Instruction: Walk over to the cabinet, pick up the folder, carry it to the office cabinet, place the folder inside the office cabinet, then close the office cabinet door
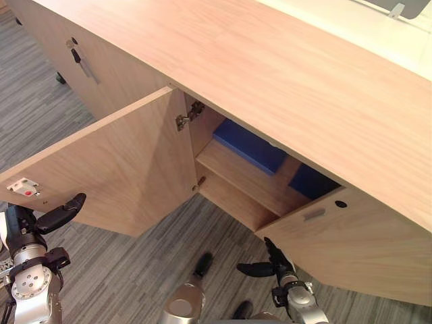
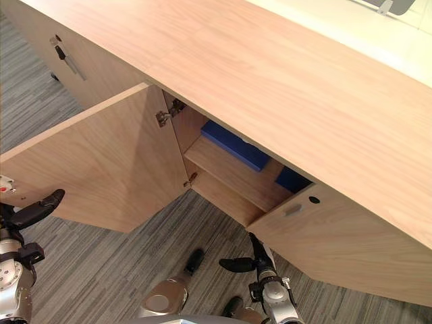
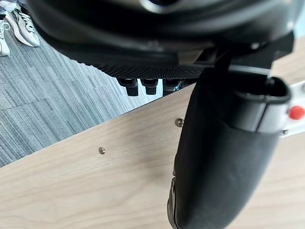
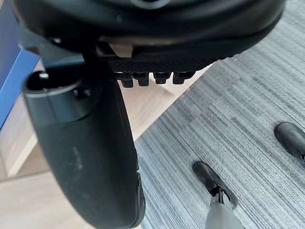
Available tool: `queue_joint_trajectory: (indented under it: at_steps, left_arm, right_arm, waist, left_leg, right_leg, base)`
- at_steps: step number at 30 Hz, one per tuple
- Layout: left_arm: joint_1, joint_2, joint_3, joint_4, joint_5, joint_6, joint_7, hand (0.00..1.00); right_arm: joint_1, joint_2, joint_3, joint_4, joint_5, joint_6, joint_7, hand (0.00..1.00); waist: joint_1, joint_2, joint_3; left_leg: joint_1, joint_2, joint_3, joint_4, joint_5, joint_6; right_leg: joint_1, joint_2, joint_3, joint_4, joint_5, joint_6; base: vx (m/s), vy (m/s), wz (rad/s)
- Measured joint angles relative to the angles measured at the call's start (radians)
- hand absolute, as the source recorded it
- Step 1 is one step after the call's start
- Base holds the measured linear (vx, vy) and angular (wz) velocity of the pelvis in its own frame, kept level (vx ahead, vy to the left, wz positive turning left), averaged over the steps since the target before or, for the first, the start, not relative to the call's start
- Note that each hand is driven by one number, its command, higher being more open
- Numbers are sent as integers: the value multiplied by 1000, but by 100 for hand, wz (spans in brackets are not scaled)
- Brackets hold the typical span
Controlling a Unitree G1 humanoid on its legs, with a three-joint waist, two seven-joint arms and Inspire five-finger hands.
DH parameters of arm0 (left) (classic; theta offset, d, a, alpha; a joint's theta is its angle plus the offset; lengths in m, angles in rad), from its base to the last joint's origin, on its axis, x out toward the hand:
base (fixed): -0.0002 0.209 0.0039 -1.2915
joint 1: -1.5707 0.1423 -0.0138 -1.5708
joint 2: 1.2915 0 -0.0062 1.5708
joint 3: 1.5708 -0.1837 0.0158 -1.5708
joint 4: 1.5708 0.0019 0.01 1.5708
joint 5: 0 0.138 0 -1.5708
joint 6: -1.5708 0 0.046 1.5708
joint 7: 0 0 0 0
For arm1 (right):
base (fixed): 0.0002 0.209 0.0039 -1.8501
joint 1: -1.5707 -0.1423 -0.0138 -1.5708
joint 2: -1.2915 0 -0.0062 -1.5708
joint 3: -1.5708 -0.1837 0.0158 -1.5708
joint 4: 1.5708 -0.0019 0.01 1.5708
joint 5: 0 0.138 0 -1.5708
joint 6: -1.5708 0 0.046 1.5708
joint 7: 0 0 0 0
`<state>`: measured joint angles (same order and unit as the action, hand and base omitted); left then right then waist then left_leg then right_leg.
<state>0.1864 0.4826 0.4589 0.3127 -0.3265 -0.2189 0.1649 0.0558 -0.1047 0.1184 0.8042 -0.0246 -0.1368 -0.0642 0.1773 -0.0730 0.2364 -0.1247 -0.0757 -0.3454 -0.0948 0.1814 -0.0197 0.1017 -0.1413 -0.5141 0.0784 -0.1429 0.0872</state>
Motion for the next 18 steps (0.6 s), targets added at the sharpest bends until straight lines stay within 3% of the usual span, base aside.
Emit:
queue_joint_trajectory:
  at_steps: [3,4,6,11,16,18]
  left_arm:
    - [81,-101,0,-124,-1,-3,27,100]
    - [163,-190,-6,-223,-1,-18,30,100]
    - [224,-244,-24,-274,0,-32,30,100]
    - [406,-386,-214,-307,0,-38,26,100]
    - [466,-406,-438,-221,4,-25,-65,100]
    - [422,-379,-535,-164,18,3,-129,100]
  right_arm:
    - [3,12,-31,2,-1,0,-1,100]
    - [3,19,-47,12,-2,3,-5,100]
    - [6,26,-58,15,-6,6,-7,100]
    - [28,47,-72,58,-18,19,-15,100]
    - [35,47,-72,73,-17,24,-21,100]
    - [15,54,-70,70,-17,24,-21,100]
  waist:
    - [2,-2,-2]
    - [3,-2,-2]
    - [3,0,-4]
    - [1,15,-34]
    - [-11,38,-45]
    - [-51,47,-50]
  left_leg:
    - [1,16,48,0,-15,4]
    - [1,24,82,0,-15,5]
    - [1,30,106,0,-15,5]
    - [4,45,171,1,-14,6]
    - [-8,62,237,1,-14,5]
    - [-33,76,278,1,-14,4]
  right_leg:
    - [-13,0,25,8,6,-6]
    - [-22,1,49,8,7,-13]
    - [-33,1,71,10,7,-14]
    - [-63,15,168,11,11,-7]
    - [-103,25,237,22,12,-5]
    - [-145,34,274,29,13,-5]
  base:
    - [-134,21,-24]
    - [-120,32,-26]
    - [-107,31,-29]
    - [-92,29,-29]
    - [-67,19,-26]
    - [-59,12,-39]
